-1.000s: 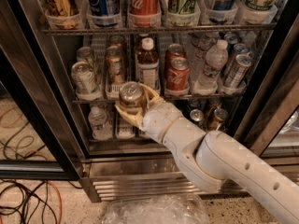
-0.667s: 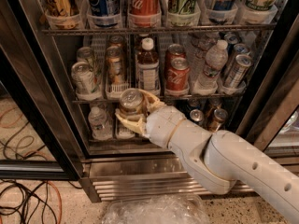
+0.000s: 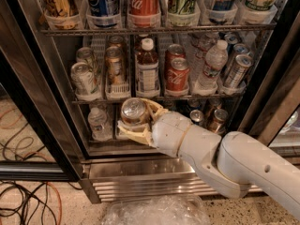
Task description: Pick orange can from middle shelf of fridge
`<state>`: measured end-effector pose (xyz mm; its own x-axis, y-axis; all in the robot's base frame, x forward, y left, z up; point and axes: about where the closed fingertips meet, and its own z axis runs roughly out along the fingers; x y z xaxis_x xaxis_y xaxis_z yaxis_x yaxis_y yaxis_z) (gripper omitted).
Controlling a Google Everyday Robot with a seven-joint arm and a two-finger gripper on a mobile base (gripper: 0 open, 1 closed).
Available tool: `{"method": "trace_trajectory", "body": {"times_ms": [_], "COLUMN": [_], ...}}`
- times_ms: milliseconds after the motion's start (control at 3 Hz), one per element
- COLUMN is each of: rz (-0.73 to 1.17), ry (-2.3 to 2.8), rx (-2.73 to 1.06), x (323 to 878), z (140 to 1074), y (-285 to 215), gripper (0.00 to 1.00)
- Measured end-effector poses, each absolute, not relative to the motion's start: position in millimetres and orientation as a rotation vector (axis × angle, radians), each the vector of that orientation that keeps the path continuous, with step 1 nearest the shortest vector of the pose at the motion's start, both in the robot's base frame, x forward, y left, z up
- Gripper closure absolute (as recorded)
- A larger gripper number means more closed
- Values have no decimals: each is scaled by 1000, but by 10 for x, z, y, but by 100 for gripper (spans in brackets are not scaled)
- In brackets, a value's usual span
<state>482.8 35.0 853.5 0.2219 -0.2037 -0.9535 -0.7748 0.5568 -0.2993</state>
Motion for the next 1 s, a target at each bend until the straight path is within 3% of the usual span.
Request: {"method": "trace_trajectory", "body": {"times_ms": [1000], "rz": [449], "ry": [1367], "rx": [-852], "x": [4504], "z": [8494], "y": [-6], "gripper": [100]}}
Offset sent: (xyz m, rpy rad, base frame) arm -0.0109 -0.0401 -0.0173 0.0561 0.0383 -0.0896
